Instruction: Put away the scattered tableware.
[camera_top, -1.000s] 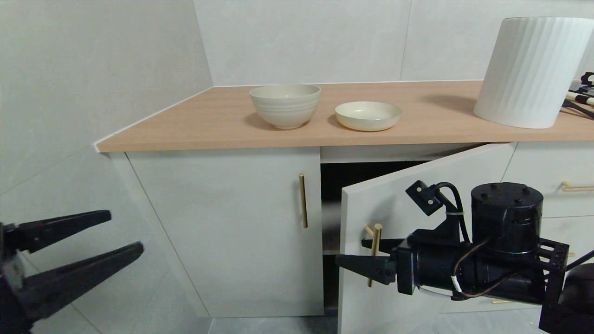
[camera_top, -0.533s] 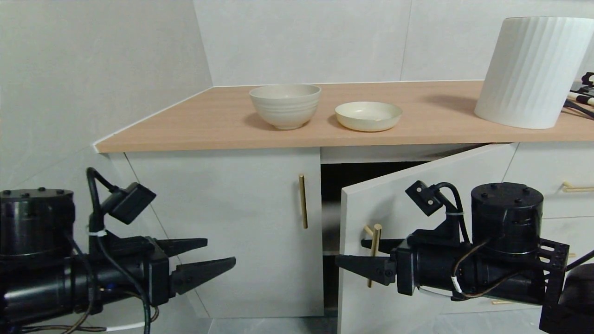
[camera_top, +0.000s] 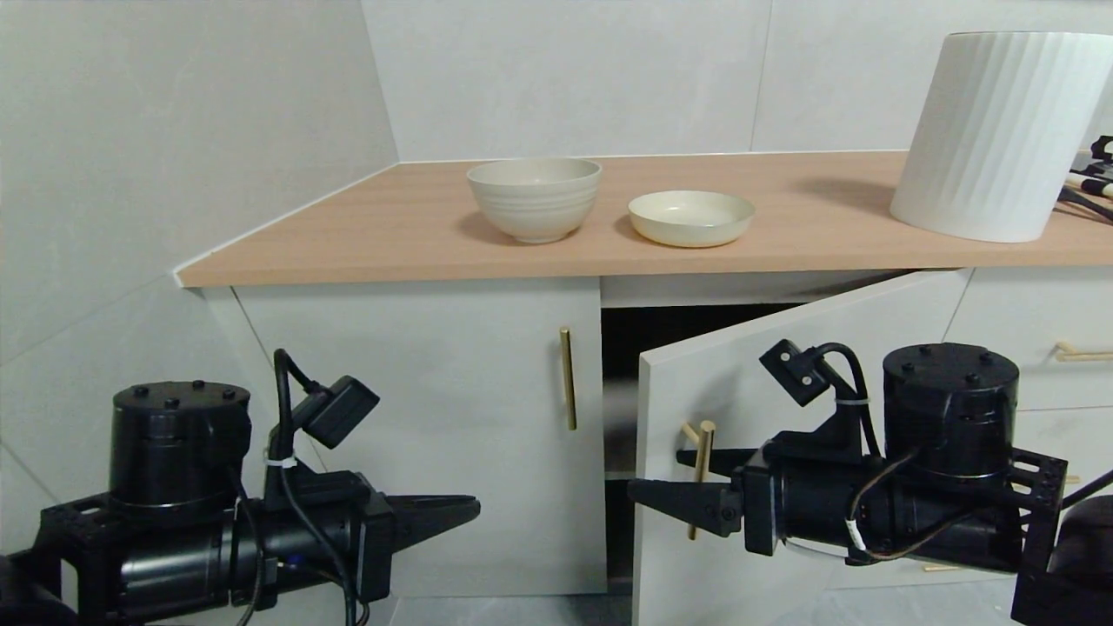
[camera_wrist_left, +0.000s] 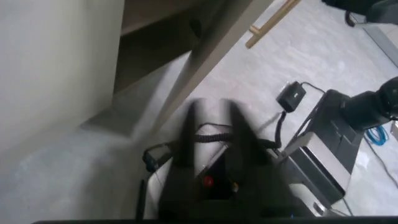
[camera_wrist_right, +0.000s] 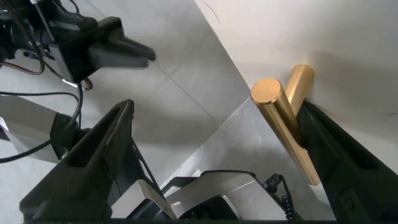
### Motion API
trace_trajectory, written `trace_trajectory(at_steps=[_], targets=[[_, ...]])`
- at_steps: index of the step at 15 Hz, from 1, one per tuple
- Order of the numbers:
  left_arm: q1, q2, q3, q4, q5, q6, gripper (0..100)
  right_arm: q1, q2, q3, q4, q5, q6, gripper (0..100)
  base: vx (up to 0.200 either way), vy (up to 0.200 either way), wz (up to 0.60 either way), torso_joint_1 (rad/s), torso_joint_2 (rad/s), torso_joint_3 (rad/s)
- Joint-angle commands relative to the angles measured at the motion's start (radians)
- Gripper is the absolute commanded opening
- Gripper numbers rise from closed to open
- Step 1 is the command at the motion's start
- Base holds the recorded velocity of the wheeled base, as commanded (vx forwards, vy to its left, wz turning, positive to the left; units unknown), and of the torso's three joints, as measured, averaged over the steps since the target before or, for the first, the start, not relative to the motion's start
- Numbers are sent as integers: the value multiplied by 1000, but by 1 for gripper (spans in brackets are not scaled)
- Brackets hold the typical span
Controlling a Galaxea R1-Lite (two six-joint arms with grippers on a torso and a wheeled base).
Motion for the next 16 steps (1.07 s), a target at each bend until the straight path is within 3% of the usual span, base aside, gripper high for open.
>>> trace_trajectory(at_steps=[1,3,5,8,9,10,12,16], targets=[[-20,43,10,-58,6,20,0,2,2,4,1,-1,0,100,0,0,0,0,0,0],[-73,77,-9,-114,55,0,0,2,-1,4,1,-1,0,100,0,0,0,0,0,0],[-123,155,-94,-170,66,-41,0,3,-1,4,1,-1,0,100,0,0,0,0,0,0],[-159,298,-209,-214,71,-34,0,5,-5,4,1,-1,0,100,0,0,0,0,0,0],[-185,367,-253,-233,89,-26,0,11,-5,4,1,-1,0,100,0,0,0,0,0,0],[-209,436,-276,-297,148,-24,0,11,-9,5,1,-1,0,100,0,0,0,0,0,0],[-246,485,-273,-421,227,-34,0,11,-15,7,1,-1,0,100,0,0,0,0,0,0],[-294,599,-273,-619,249,-35,0,9,-28,25,1,-1,0,100,0,0,0,0,0,0]])
